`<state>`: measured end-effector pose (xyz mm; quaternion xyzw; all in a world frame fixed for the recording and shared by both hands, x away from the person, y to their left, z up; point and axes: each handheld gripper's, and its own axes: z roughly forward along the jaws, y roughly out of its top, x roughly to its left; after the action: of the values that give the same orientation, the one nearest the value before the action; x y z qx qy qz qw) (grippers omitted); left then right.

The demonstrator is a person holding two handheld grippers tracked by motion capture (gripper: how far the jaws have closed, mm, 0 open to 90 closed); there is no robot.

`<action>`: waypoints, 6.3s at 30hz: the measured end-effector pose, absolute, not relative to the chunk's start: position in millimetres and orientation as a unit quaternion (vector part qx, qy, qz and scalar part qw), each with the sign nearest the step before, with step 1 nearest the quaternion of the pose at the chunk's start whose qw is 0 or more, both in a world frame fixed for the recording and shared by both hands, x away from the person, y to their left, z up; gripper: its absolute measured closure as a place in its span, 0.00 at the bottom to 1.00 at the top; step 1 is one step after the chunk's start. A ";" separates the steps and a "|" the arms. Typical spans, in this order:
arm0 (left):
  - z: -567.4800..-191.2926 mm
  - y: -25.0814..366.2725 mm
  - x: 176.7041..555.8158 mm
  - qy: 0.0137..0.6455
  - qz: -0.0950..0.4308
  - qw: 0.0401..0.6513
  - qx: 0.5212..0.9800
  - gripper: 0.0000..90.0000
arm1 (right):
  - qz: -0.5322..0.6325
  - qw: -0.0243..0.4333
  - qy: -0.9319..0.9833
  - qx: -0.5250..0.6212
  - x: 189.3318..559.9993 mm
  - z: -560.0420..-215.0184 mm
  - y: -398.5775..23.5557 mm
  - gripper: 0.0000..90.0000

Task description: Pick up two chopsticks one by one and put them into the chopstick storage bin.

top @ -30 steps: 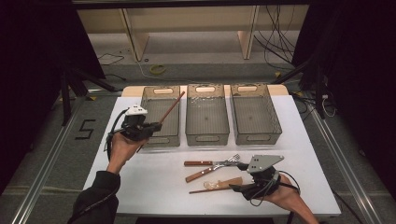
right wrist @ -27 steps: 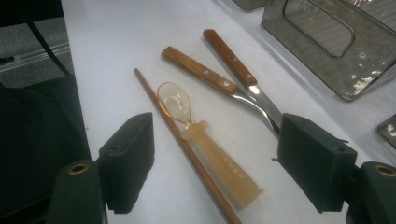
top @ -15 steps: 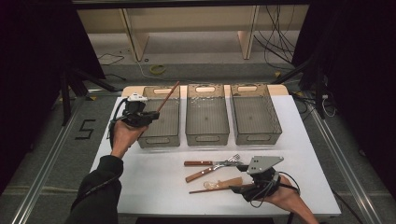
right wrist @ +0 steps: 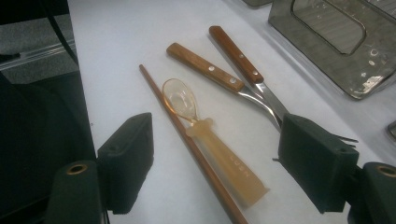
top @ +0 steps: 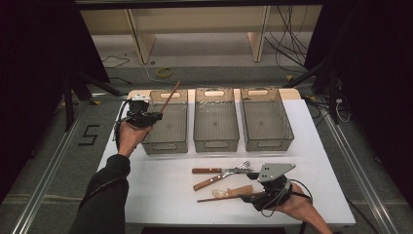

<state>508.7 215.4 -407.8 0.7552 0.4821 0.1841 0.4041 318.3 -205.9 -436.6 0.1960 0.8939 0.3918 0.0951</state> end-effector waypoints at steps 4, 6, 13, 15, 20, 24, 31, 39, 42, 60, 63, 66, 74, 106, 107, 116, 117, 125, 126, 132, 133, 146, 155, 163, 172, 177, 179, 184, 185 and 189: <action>-408.4 214.9 512.8 0.486 0.184 0.403 0.753 0.93 | 0.392 0.094 0.894 0.195 318.6 -437.0 -205.9 0.30; -409.1 213.9 514.7 0.486 0.184 0.401 0.754 0.93 | 0.392 0.092 0.894 0.196 318.4 -437.1 -205.9 0.30; -417.1 213.3 521.7 0.496 0.180 0.388 0.756 0.93 | 0.392 0.091 0.895 0.194 318.0 -437.3 -205.5 0.30; -419.2 213.6 522.3 0.501 0.178 0.387 0.753 0.93 | 0.391 0.091 0.895 0.194 318.1 -437.5 -205.4 0.30; -423.7 212.7 524.1 0.504 0.176 0.378 0.756 0.93 | 0.390 0.089 0.896 0.192 318.0 -437.7 -205.0 0.30; -426.8 211.9 525.1 0.510 0.174 0.375 0.754 0.93 | 0.391 0.089 0.896 0.191 318.0 -437.9 -204.9 0.30; -435.9 211.1 527.6 0.520 0.171 0.365 0.753 0.81 | 0.390 0.089 0.896 0.191 317.9 -437.4 -205.1 0.30; -424.4 211.3 517.7 0.513 0.160 0.394 0.746 0.53 | 0.389 0.092 0.896 0.191 318.2 -436.3 -205.7 0.30; -414.8 210.4 508.8 0.498 0.156 0.407 0.749 0.45 | 0.382 0.093 0.899 0.190 318.4 -435.7 -205.8 0.30; -397.8 200.9 426.0 0.417 0.136 0.474 0.763 0.25 | 0.280 0.095 0.941 0.163 334.2 -427.1 -196.3 0.33; -397.8 196.6 416.1 0.403 0.133 0.482 0.767 0.24 | 0.265 0.090 0.946 0.163 338.2 -430.4 -193.6 0.35; -399.4 190.2 406.2 0.391 0.133 0.484 0.771 0.22 | 0.250 0.084 0.951 0.161 340.6 -432.3 -192.0 0.38; -413.9 173.9 380.2 0.357 0.121 0.481 0.791 0.19 | 0.221 0.076 0.959 0.159 347.2 -431.8 -190.2 0.47; -445.2 169.6 344.0 0.349 0.109 0.490 0.791 0.19 | 0.095 0.047 0.983 0.150 350.1 -453.1 -196.4 0.75; -445.6 169.7 344.1 0.349 0.107 0.490 0.792 0.19 | 0.094 0.046 0.983 0.148 350.9 -453.4 -196.4 0.76; -446.5 168.4 344.1 0.345 0.108 0.487 0.795 0.19 | 0.068 0.042 0.989 0.123 350.1 -455.8 -190.6 0.86; -446.4 168.6 344.3 0.345 0.107 0.487 0.795 0.19 | 0.067 0.041 0.990 0.120 349.2 -455.8 -189.7 0.87; -446.9 167.7 344.2 0.344 0.105 0.486 0.796 0.19 | 0.057 0.044 0.995 0.071 342.1 -455.7 -186.2 0.93; -447.1 167.5 344.3 0.343 0.105 0.486 0.797 0.19 | 0.060 0.045 0.995 0.068 342.0 -455.9 -186.5 0.94; -447.6 166.8 344.5 0.341 0.103 0.485 0.799 0.19 | 0.066 0.045 0.995 0.054 338.7 -453.6 -186.6 0.94; -447.5 166.7 344.4 0.341 0.103 0.485 0.799 0.19 | 0.065 0.047 0.995 0.052 338.2 -452.6 -186.4 0.94; -438.7 152.5 343.1 0.309 0.098 0.476 0.817 0.20 | 0.109 0.066 0.991 0.025 328.3 -433.2 -177.6 0.94; -432.9 126.4 339.5 0.262 0.073 0.444 0.854 0.22 | 0.118 0.079 0.990 0.014 328.5 -428.7 -166.0 0.94; -429.6 103.2 334.7 0.217 0.059 0.415 0.882 0.27 | 0.120 0.084 0.989 0.002 328.8 -425.9 -154.8 0.94; -433.5 86.4 332.8 0.182 0.050 0.376 0.907 0.36 | 0.123 0.090 0.988 -0.006 327.1 -423.8 -145.2 0.94; -436.2 80.8 331.8 0.171 0.042 0.356 0.918 0.39 | 0.119 0.091 0.989 -0.015 327.2 -423.3 -142.4 0.94; -437.0 78.4 331.1 0.168 0.041 0.348 0.922 0.40 | 0.118 0.091 0.989 -0.014 326.7 -422.8 -141.7 0.94; -438.8 73.8 330.6 0.156 0.038 0.331 0.930 0.43 | 0.121 0.094 0.988 -0.017 325.7 -422.0 -139.5 0.94; -439.3 72.9 330.4 0.156 0.037 0.328 0.931 0.43 | 0.120 0.093 0.988 -0.018 325.4 -421.6 -139.2 0.94; -440.3 70.1 329.9 0.149 0.034 0.318 0.936 0.45 | 0.121 0.095 0.988 -0.021 325.3 -420.8 -138.5 0.94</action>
<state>329.9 70.1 -440.3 0.9356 0.1494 0.0341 0.3179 325.3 -138.5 -420.8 -0.0207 0.9879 0.1209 0.0947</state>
